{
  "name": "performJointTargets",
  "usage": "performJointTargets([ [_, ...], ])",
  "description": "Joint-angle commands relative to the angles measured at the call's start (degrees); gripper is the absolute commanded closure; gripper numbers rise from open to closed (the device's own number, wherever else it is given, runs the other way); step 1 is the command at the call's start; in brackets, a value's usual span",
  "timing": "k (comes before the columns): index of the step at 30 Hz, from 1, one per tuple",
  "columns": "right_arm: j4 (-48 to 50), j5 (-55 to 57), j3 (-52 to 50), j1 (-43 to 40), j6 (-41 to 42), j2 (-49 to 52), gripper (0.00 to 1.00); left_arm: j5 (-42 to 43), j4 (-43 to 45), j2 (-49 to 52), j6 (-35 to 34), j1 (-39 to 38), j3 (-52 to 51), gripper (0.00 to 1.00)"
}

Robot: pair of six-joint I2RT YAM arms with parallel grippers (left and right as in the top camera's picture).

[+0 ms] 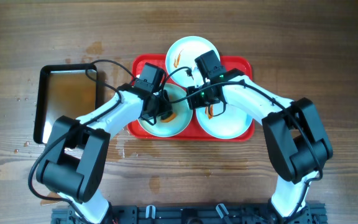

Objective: Clean dirty plates on tray and stack at the side
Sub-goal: 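Scrub the lower-left plate with the sponge while the right gripper holds the rim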

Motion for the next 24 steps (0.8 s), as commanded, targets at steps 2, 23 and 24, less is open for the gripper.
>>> performJointTargets([
  [2,0.17,-0.44,-0.11,0.2,0.28,1.01,0.96,-17.22,-5.4,1.68,-0.5,-0.09,-1.11,0.96],
  [23,0.15,-0.44,-0.11,0.2,0.28,1.01,0.96,-41.62,-15.43,-10.25,-0.52,-0.09,0.11,0.96],
  [24,0.15,-0.44,-0.11,0.2,0.31,1.01,0.96,-41.62,-15.43,-11.54,-0.52,-0.09,0.11,0.96],
])
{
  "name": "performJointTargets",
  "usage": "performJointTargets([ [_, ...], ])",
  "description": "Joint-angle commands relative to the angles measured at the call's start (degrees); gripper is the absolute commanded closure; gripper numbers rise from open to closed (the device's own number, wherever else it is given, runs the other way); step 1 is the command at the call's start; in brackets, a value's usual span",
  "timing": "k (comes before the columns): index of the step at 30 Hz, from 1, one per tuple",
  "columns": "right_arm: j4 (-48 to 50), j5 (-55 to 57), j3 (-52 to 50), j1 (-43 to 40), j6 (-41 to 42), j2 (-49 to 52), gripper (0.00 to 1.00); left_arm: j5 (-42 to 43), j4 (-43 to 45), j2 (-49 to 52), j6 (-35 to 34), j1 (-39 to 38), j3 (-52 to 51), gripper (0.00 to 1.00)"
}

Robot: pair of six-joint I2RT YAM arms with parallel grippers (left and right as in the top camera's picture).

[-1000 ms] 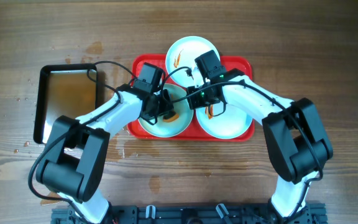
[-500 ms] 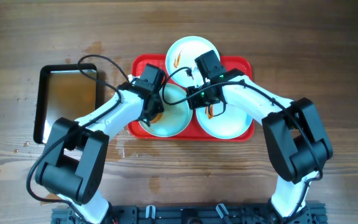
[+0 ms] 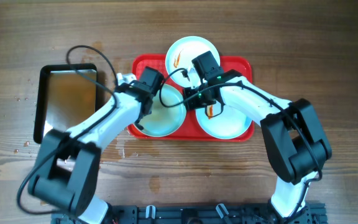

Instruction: Clean dirty plates on tray and stack at the side

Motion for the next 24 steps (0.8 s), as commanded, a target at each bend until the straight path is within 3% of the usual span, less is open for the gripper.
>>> performJointTargets([
  [1,-0.55,2.47,-0.11,-0.66,0.04,1.01,0.96,-5.14,-0.09,-6.6,-0.55,0.61,-0.39,0.96],
  [6,-1.22,2.45,0.46,-0.66,0.04,0.59,0.96,0.96,-0.07,-12.7,-0.59,3.04,-0.39,0.96],
  [16,-3.41,5.38,4.52,-0.59,-4.74,-10.29,0.96,38.93,-2.14,-14.56,-0.52,27.96,-0.44,0.96],
  [20,-3.17,14.67,4.52,2.21,-7.5,-16.48,0.96,39.95,-4.92,-14.56,-0.09,34.6,-0.5,0.96],
  [24,-2.49,24.22,4.52,7.04,-9.25,-20.33,0.96,39.93,-5.84,-14.56,-0.04,36.3,-0.55,0.96],
])
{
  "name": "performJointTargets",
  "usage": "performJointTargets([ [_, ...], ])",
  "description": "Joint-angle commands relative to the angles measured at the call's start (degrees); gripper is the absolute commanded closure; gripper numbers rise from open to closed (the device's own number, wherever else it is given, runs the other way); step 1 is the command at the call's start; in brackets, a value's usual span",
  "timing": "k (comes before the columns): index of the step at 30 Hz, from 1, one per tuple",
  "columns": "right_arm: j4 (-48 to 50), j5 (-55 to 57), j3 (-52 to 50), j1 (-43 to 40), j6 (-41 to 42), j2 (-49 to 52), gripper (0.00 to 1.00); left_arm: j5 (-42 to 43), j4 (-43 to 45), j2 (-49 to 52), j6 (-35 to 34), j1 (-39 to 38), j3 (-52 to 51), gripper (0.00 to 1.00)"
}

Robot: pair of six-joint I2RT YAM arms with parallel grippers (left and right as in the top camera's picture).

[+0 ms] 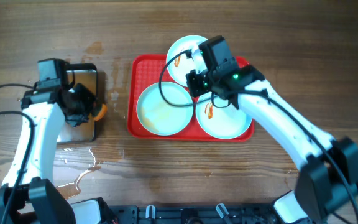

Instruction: Clean dirty plates on tray and stack at the side

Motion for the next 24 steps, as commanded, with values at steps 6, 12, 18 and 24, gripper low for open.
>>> performJointTargets([
  [6,-2.64,20.5,1.33,9.53,0.52,-2.93,0.78,3.78,-0.66,-0.66,1.22,1.2,-0.28,0.96],
  [12,-2.84,10.97,1.33,5.97,1.57,6.99,0.58,3.8,-0.61,-0.66,1.22,1.2,-0.28,0.96],
  [18,-1.6,7.69,1.33,4.33,0.87,13.18,0.48,3.78,-0.59,-0.66,1.25,1.2,-0.31,0.96],
  [24,-0.48,9.2,1.33,4.33,-0.07,15.8,0.45,3.78,-0.61,-0.66,1.22,1.2,-0.31,0.96],
])
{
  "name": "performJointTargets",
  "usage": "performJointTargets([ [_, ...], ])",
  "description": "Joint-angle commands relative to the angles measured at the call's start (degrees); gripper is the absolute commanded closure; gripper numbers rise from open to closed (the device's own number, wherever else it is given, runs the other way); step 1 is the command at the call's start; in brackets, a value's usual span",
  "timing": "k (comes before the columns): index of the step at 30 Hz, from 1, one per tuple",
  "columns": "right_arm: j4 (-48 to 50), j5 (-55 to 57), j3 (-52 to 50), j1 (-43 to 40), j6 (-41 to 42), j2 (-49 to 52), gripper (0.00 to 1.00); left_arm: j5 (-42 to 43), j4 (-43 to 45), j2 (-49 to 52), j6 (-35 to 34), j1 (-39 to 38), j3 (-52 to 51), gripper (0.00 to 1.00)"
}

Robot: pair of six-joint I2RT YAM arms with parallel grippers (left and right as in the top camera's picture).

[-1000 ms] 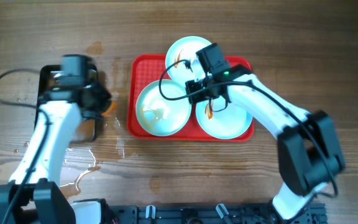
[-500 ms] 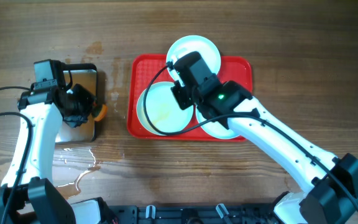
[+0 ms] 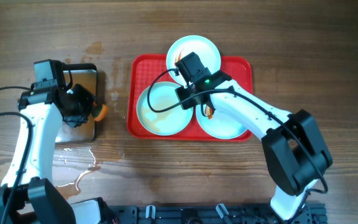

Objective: Clean dirty plates on tray and stack at the side
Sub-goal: 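Lift the cleaned lower-left plate off the red tray with the right gripper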

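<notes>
A red tray (image 3: 135,74) holds three white plates. The far plate (image 3: 197,48) and the right plate (image 3: 229,124) carry orange smears. Only a faint yellowish film shows on the left plate (image 3: 157,109). My right gripper (image 3: 188,98) sits low over the left plate's right rim, where it meets the right plate, and looks open. My left gripper (image 3: 82,111) is off to the left over a dark pan (image 3: 82,78), shut on a small orange sponge (image 3: 100,112).
The dark rectangular pan lies on the wooden table left of the tray. Water is spilled on the wood in front of it (image 3: 82,167). Cables loop from both wrists, one across the left plate.
My right gripper has moved from the gap below the far plate down and left to the left plate's right rim. The left arm and the sponge stay over the pan.
At first both grippers were at the left plate, which carried an orange smear. Then the plate looked nearly clean with the left gripper at its left edge. After that the left arm was over the pan, and the right gripper, lifted then, is back at the plate.
</notes>
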Motion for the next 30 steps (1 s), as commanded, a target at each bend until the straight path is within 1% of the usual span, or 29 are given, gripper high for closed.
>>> performJointTargets([
  [1,0.79,0.63,0.66,-0.07,-0.74,2.89,0.43,1.09,0.0,-0.66,0.94,0.15,-0.28,0.96],
  [4,1.22,0.48,0.68,-0.09,-0.74,5.03,0.41,1.09,0.02,-0.66,0.96,0.15,-0.28,0.96],
  [7,0.94,-2.75,0.68,-0.09,-1.6,7.19,0.4,1.09,0.15,-0.66,0.96,0.15,-0.28,0.96],
  [9,0.39,-4.17,0.68,-0.09,-2.91,7.45,0.42,1.09,0.31,-0.66,0.94,0.15,-0.28,0.96],
  [11,0.28,-4.2,0.68,-0.07,-3.45,7.45,0.53,1.09,0.55,-0.66,0.94,0.15,-0.28,0.96],
  [13,0.35,-4.17,0.68,-0.07,-3.58,7.45,0.74,1.09,0.61,-0.66,0.94,0.15,-0.28,0.96],
  [15,0.17,-4.17,0.96,-0.07,-3.56,7.43,0.86,1.09,0.61,-0.66,0.94,0.15,-0.28,0.96],
  [16,-0.17,-4.17,1.33,-0.07,-3.56,7.43,0.95,1.09,0.61,-0.66,0.94,0.15,-0.28,0.96],
  [23,-1.36,-3.1,6.21,-0.07,-2.99,5.68,0.96,1.09,0.57,-0.66,0.96,0.15,-0.31,0.96],
  [28,-5.92,3.28,11.23,-0.07,-2.91,4.07,0.96,1.09,0.42,-0.66,0.96,0.15,-0.31,0.96],
  [30,-6.75,7.5,11.98,0.0,-4.42,3.15,0.96,1.09,0.42,-0.66,1.22,0.15,-0.31,0.96],
])
